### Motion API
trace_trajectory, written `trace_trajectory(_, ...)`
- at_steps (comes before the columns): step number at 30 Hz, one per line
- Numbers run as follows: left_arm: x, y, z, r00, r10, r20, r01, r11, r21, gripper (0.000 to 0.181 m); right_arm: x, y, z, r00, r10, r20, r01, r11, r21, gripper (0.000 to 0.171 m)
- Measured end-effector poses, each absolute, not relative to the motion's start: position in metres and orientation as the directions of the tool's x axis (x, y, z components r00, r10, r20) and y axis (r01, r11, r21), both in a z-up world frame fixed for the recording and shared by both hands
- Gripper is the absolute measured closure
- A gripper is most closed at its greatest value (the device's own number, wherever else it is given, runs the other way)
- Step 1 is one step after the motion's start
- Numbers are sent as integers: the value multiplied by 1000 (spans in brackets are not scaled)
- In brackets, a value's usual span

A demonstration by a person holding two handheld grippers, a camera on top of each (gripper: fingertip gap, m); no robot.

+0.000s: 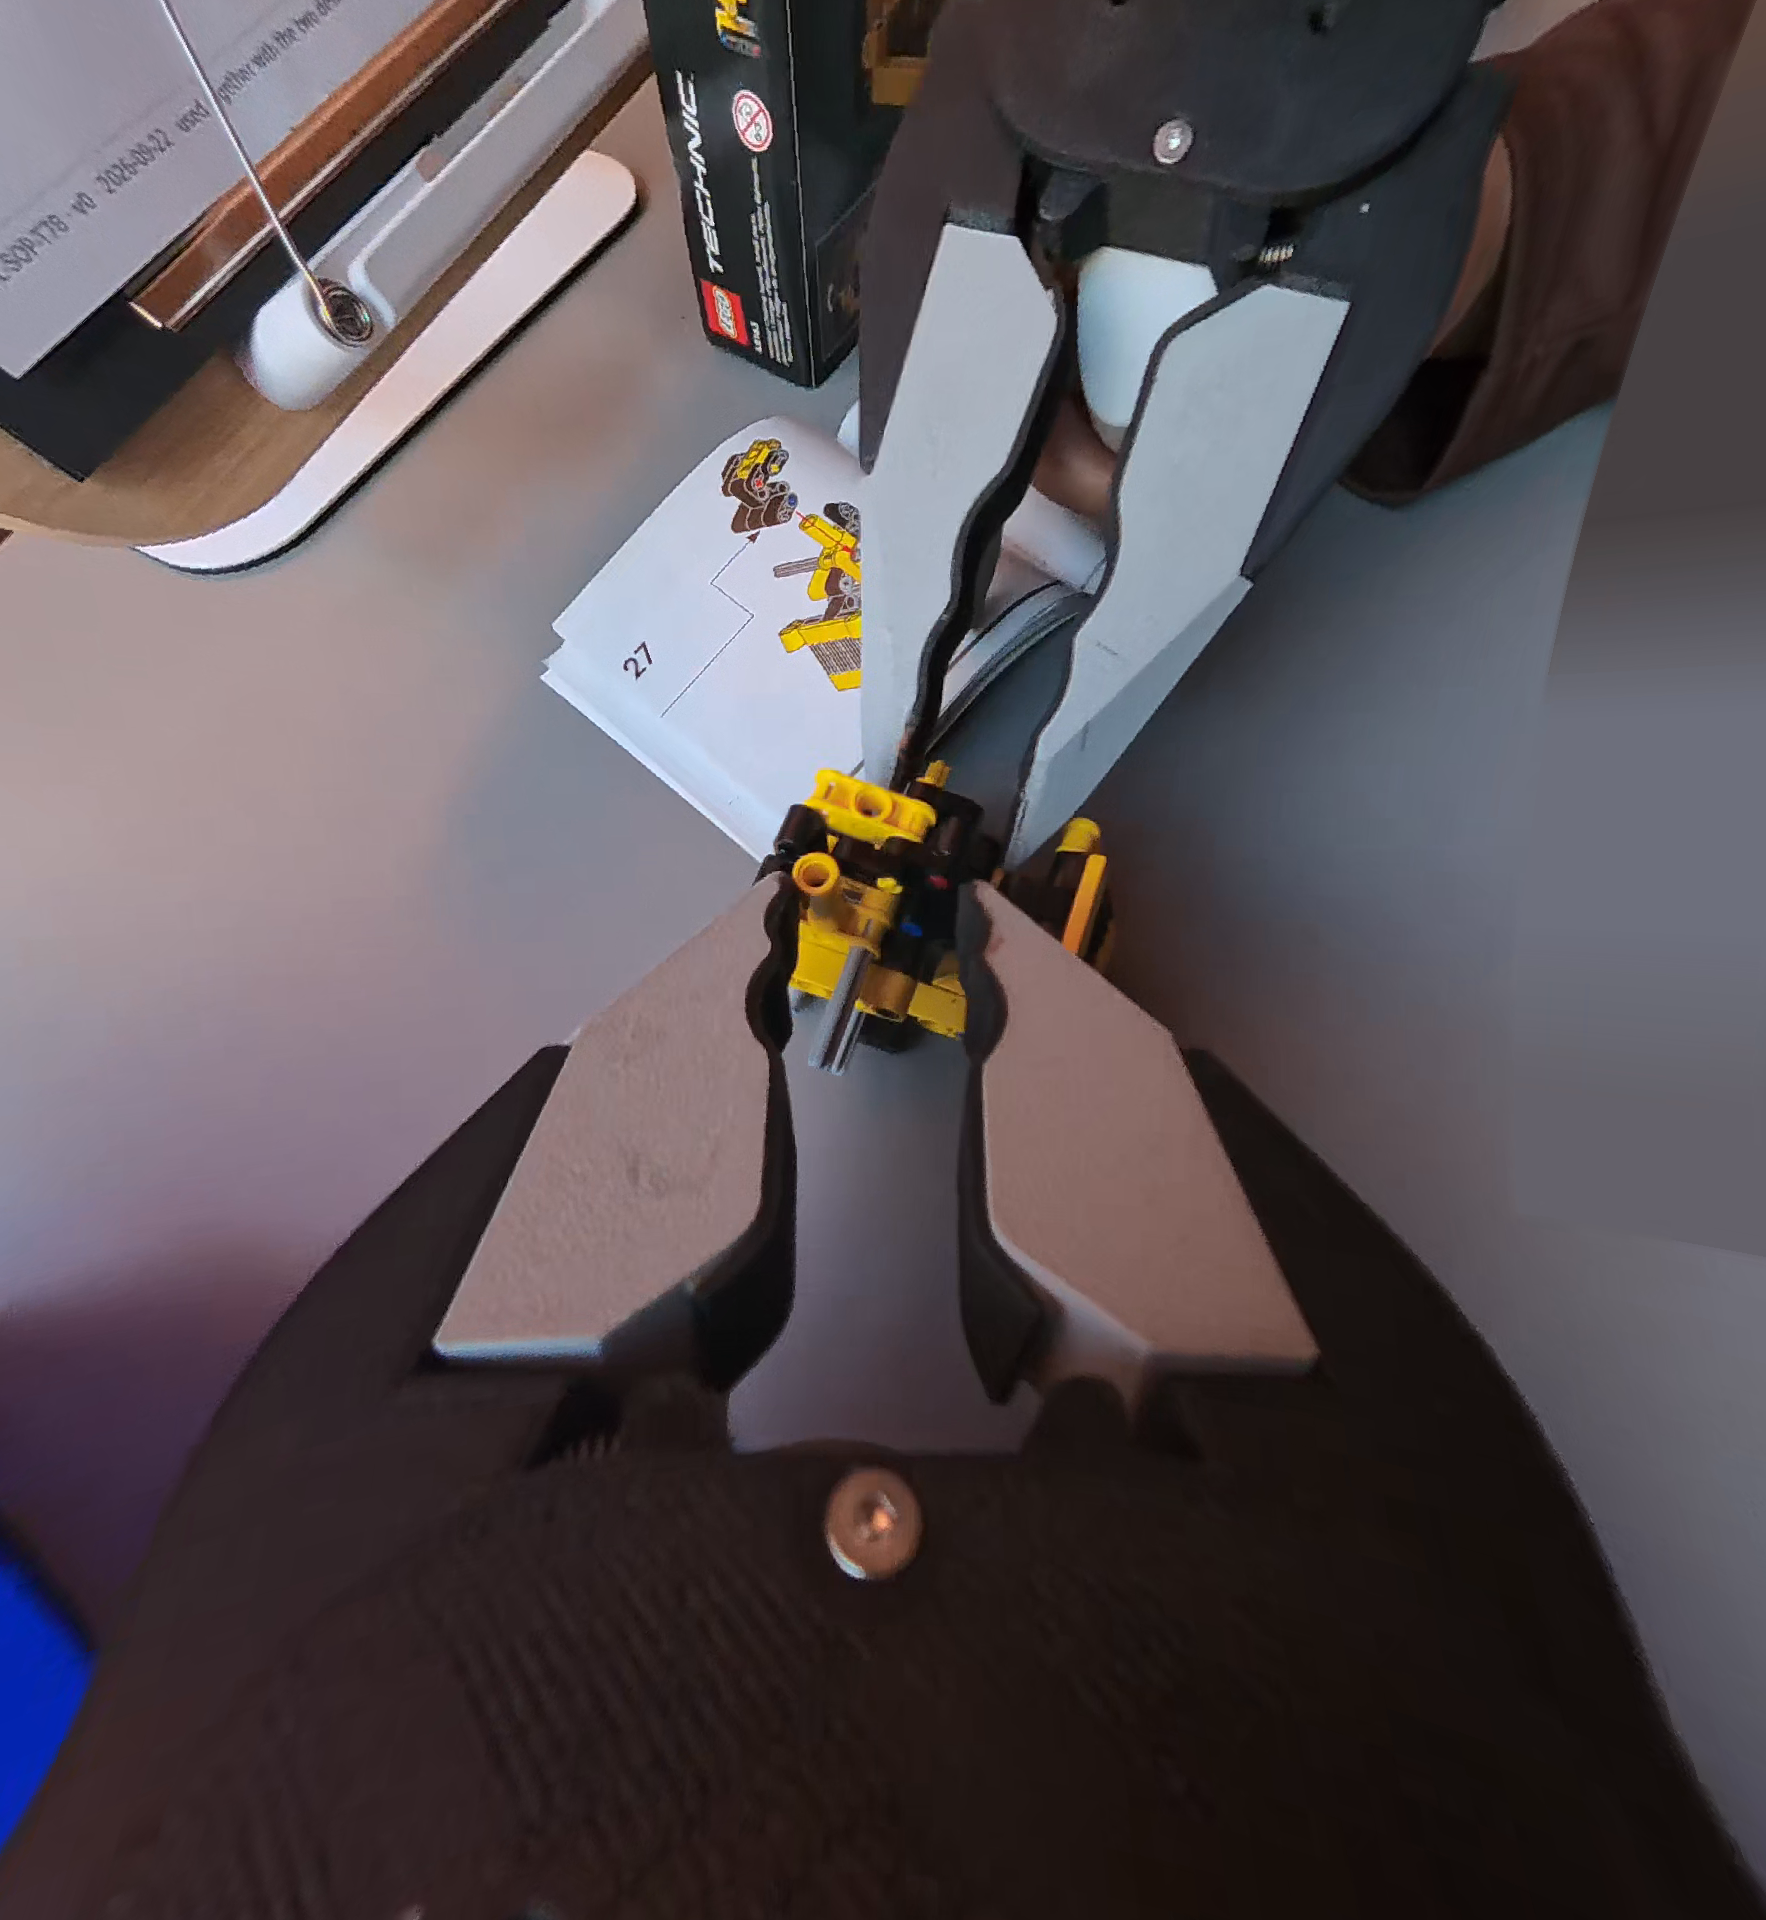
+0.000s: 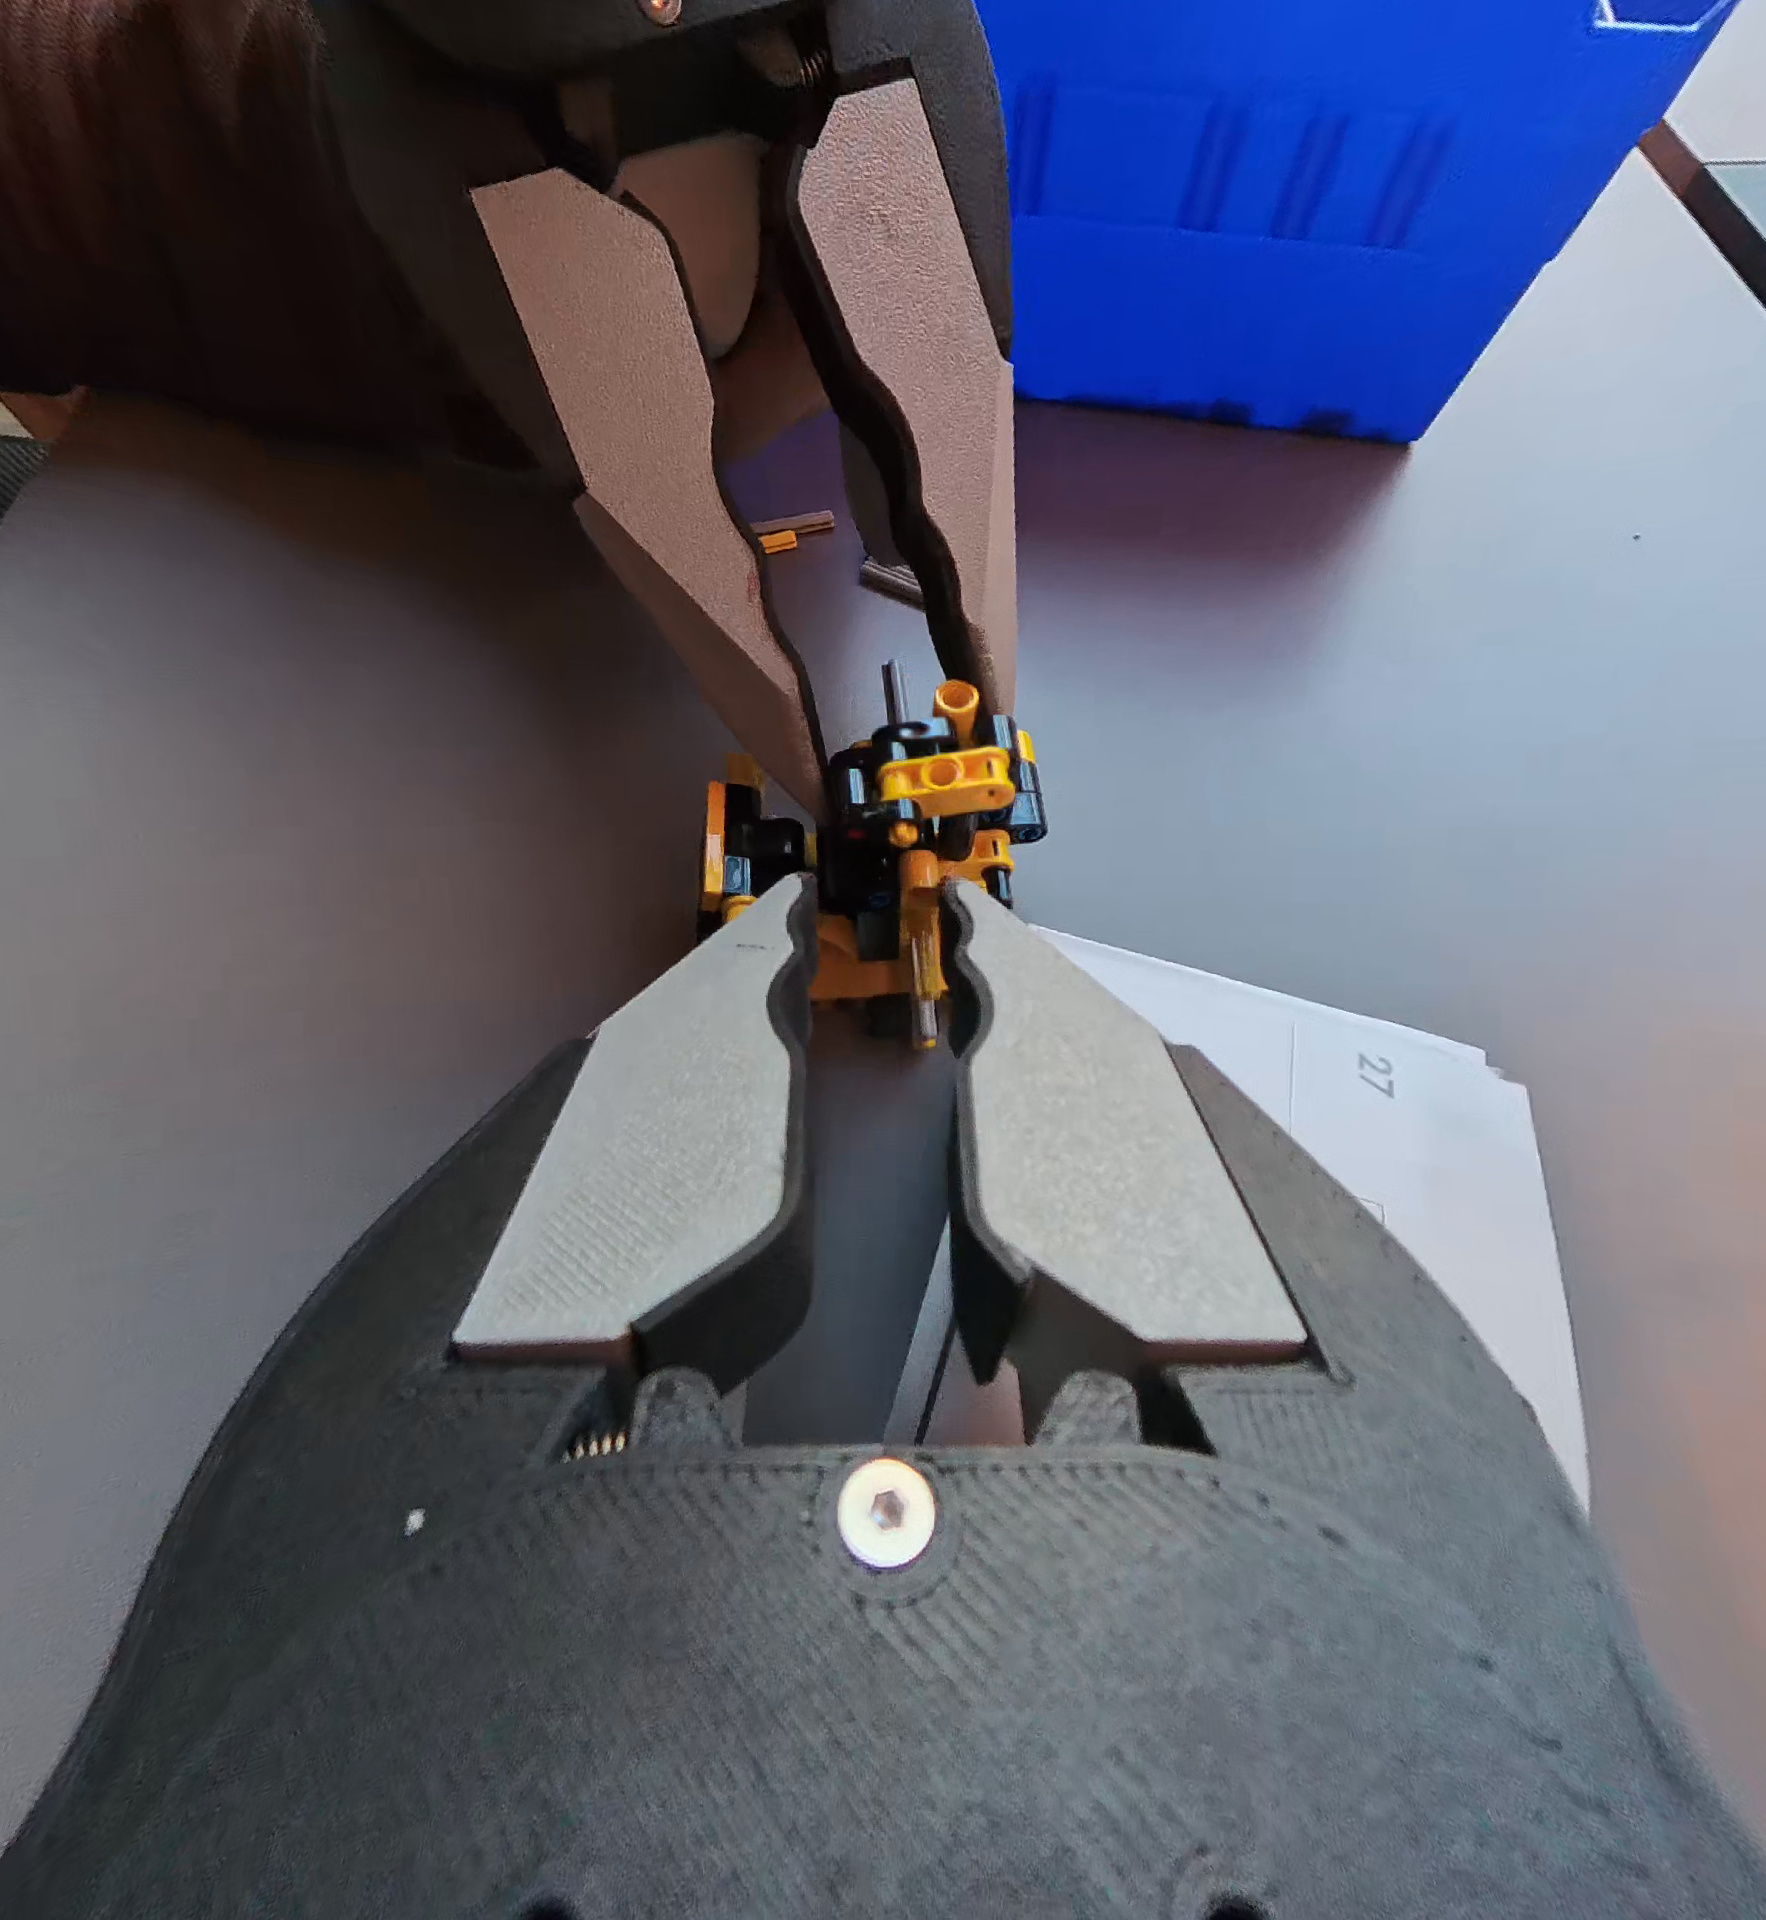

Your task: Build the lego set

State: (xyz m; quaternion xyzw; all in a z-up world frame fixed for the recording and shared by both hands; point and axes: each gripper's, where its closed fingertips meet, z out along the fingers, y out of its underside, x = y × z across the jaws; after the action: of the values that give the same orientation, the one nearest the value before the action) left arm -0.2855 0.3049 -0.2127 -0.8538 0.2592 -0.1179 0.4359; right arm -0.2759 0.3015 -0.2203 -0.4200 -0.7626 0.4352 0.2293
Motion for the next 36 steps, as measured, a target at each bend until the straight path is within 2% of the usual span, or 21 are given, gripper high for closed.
trace_trajectory(3,-285,305,-213,836,-548,-2,-321,-486,-813,155,-277,304,-220,-531,847,-4,437,270,-858,145)
trace_trajectory(15,-282,307,-212,838,-545,4,-310,-484,-818,153,-280,304,-223,-529,849,18,440,292,-849,134)
trace_trajectory(28,-275,300,-212,823,-565,60,-268,-478,-836,156,-273,294,-219,-561,828,16,416,298,-859,140)
trace_trajectory(36,-245,287,-211,781,-619,84,-269,-455,-849,156,-245,279,-219,-541,841,-5,433,273,-859,140)
